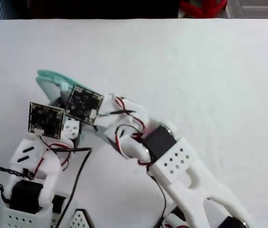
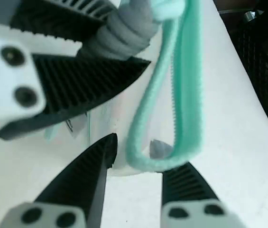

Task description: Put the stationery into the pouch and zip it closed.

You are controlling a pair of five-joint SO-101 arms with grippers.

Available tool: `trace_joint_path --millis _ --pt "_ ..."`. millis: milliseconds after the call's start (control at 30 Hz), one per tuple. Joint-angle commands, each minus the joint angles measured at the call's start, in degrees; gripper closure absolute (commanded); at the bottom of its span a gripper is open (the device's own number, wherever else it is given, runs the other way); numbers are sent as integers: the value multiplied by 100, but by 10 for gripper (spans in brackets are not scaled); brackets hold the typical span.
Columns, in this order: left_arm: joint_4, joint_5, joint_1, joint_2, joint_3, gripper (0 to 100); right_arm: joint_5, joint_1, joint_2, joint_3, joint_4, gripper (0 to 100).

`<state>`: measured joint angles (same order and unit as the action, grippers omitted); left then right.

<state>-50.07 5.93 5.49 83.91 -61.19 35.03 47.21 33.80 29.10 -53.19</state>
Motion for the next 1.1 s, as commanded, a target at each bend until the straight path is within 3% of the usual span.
trace_joint_path --millis 0,167,267,433,567,700,833,900,1067 --pt "176 -53 -110 -31 44 976 -53 277 189 659 857 974" --pt "167 -53 -136 -31 26 976 -79 259 198 1354 1895 974" --pt "88 -53 -321 -31 44 976 -580 259 198 1512 2273 973" --pt "97 -53 -576 -31 44 976 -747 286 198 1512 2352 888" --pt "97 -53 -576 -31 44 976 -475 391 198 1538 2659 993" --pt "97 -53 -585 -31 26 976 -352 462 251 1538 2765 976" --pt "-62 -62 -514 -22 62 976 -800 444 391 1547 3108 976" --pt "-281 -132 -259 57 97 976 -1020 400 382 1732 3538 976" --pt "-1767 -26 848 1112 571 976 -1327 145 66 2233 4796 976"
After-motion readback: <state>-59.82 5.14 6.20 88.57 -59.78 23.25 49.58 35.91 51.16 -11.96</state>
